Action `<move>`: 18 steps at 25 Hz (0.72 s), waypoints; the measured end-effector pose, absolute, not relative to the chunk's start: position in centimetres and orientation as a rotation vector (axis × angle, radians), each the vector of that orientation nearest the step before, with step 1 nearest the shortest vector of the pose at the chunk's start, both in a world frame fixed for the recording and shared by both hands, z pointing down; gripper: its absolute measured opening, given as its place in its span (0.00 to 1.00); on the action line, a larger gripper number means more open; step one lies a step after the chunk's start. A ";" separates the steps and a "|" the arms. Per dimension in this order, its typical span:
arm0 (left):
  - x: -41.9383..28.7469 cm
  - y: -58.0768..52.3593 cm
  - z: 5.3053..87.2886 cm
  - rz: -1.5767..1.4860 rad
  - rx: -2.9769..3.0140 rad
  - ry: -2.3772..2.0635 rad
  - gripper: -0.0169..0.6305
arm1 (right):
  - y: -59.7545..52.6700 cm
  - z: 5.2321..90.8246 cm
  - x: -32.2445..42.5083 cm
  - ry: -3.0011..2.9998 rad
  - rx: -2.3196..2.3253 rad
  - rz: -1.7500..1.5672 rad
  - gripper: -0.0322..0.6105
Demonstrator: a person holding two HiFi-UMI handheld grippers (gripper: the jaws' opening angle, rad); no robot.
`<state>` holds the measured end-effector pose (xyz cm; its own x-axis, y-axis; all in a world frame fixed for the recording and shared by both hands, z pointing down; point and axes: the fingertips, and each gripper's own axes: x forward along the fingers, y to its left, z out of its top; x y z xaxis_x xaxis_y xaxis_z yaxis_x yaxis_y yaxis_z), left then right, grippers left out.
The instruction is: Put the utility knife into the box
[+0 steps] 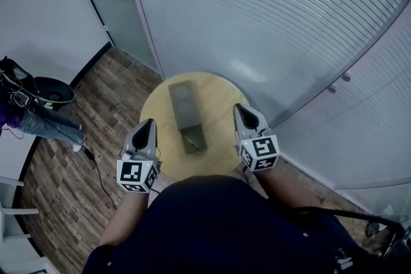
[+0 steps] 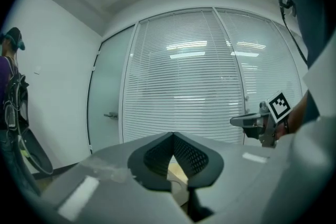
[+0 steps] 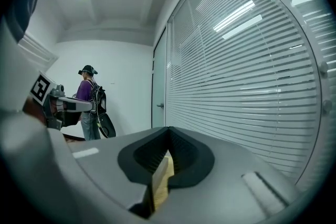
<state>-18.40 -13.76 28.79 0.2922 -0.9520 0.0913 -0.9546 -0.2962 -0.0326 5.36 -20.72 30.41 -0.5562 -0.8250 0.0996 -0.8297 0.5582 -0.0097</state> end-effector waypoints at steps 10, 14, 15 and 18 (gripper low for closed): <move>-19.1 -13.1 29.6 0.157 2.458 -1.875 0.03 | -20.6 30.4 5.1 -2.701 1.412 0.033 0.06; -20.2 -13.0 29.5 0.164 2.451 -1.892 0.03 | -20.8 30.5 4.2 -2.707 1.404 0.026 0.06; -20.5 -13.2 29.3 0.164 2.451 -1.899 0.03 | -21.0 30.3 3.9 -2.711 1.403 0.019 0.06; -21.3 -14.0 28.6 0.166 2.460 -1.918 0.03 | -21.9 29.7 3.1 -2.726 1.398 -0.004 0.06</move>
